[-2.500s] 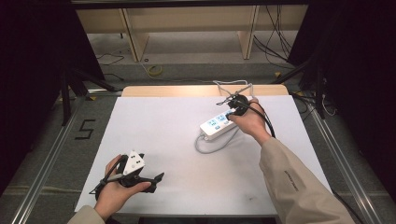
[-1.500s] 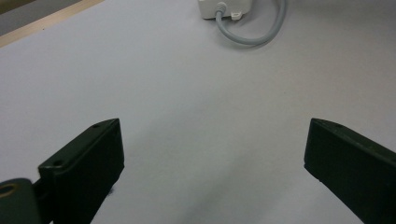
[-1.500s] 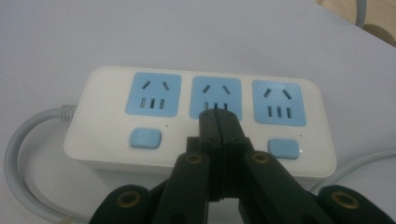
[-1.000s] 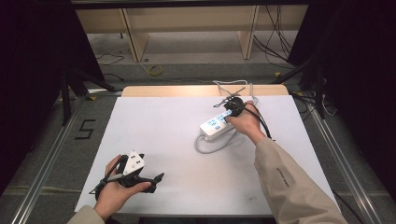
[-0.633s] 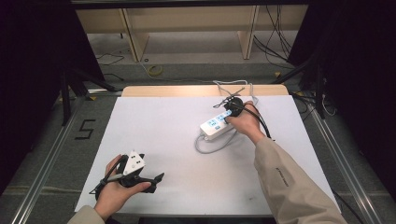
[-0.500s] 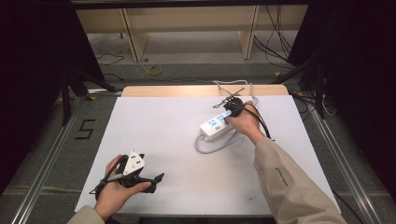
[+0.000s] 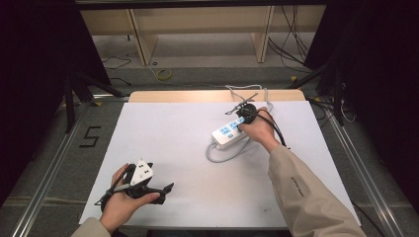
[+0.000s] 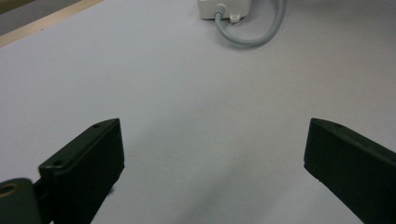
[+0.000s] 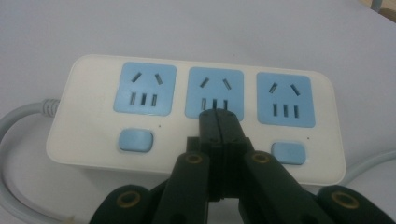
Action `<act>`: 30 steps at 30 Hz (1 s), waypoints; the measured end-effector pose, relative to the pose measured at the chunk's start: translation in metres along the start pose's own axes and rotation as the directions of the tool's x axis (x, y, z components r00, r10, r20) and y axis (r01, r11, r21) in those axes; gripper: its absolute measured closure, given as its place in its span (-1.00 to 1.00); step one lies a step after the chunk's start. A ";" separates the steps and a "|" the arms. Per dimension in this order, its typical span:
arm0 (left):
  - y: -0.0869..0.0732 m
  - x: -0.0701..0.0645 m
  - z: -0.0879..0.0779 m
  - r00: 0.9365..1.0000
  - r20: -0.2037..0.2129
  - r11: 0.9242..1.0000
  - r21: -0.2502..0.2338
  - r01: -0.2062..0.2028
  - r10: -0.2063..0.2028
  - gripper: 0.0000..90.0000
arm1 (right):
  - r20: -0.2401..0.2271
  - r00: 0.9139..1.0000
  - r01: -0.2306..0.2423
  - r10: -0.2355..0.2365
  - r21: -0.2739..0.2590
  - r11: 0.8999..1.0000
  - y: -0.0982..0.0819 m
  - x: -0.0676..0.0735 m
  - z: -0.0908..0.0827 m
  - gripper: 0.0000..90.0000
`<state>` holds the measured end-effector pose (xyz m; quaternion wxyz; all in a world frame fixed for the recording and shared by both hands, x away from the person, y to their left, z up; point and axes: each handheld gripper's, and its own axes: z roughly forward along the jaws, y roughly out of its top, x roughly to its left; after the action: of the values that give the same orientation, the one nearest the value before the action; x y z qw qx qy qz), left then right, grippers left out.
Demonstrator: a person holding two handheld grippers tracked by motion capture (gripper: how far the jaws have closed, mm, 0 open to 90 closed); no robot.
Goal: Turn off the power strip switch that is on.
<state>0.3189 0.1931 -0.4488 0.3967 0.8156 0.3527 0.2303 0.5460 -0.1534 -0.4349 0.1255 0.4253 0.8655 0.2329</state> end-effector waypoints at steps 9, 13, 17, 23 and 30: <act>0.000 0.000 0.000 1.000 0.000 1.000 -0.001 -0.001 0.001 -0.90 | 0.000 1.000 0.002 -0.002 0.004 1.000 0.000 0.000 0.001 1.00; 0.000 0.000 0.000 1.000 0.000 1.000 -0.001 0.000 0.000 -0.90 | 0.002 1.000 0.000 0.000 0.010 1.000 0.001 0.000 0.001 1.00; 0.000 0.000 0.000 1.000 0.001 1.000 0.001 -0.005 0.005 -0.90 | 0.002 1.000 -0.001 0.001 0.013 1.000 0.001 0.000 0.001 1.00; 0.000 0.000 0.000 1.000 0.001 1.000 0.003 -0.005 0.005 -0.90 | 0.000 1.000 -0.002 0.002 0.016 1.000 0.000 0.000 0.002 1.00; 0.000 0.000 0.000 1.000 0.002 1.000 0.003 -0.006 0.006 -0.90 | -0.004 1.000 -0.003 0.004 0.027 1.000 0.000 0.000 0.003 1.00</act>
<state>0.3190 0.1933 -0.4485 0.3951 0.8175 0.3500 0.2303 0.5478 -0.1526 -0.4376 0.1175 0.4279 0.8681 0.2225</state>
